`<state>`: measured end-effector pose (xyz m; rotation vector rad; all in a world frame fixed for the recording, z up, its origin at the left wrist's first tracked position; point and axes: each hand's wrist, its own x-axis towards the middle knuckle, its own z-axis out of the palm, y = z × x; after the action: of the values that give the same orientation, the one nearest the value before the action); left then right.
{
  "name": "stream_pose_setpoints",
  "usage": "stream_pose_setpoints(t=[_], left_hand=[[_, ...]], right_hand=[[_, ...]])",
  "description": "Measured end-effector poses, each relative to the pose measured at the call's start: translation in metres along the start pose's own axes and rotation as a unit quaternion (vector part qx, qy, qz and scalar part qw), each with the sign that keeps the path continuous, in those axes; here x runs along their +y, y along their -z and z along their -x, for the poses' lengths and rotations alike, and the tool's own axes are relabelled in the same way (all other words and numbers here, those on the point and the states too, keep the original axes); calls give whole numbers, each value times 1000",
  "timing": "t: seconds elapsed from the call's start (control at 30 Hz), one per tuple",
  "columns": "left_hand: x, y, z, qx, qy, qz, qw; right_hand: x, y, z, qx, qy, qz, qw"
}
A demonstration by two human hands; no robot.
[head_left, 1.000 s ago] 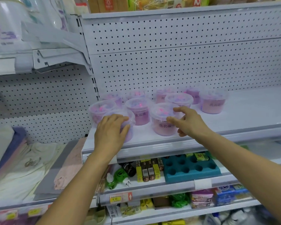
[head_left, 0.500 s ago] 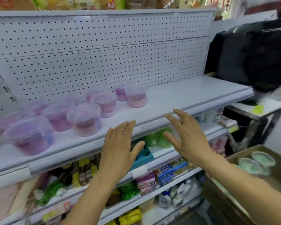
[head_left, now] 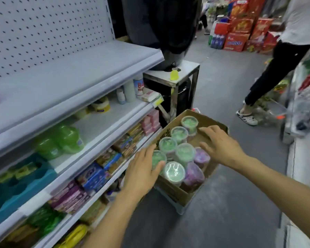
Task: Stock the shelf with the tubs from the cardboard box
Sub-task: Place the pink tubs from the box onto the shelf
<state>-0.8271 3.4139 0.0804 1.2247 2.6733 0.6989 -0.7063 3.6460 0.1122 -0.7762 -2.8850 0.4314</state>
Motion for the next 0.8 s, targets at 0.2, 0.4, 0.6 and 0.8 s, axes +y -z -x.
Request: stream_pose_setpoints(t=[0.2,0.4,0.6,0.8], left_hand=[[7,-79,-85,-119,-8,46,992],[-8,-168,-178,-242,-3,49,969],[-12,-252,-231,-319,-9,-50,946],[-24,-311,-229,-343,-57,-224,910]], right_hand=[[81,-47,-36,-100,-128,-42,986],[135,-114,-85,-151,-229,-109,955],[177,-179,-142,-172,-333,-173,911],[211,-245,-179,-177,-438,-236,849]])
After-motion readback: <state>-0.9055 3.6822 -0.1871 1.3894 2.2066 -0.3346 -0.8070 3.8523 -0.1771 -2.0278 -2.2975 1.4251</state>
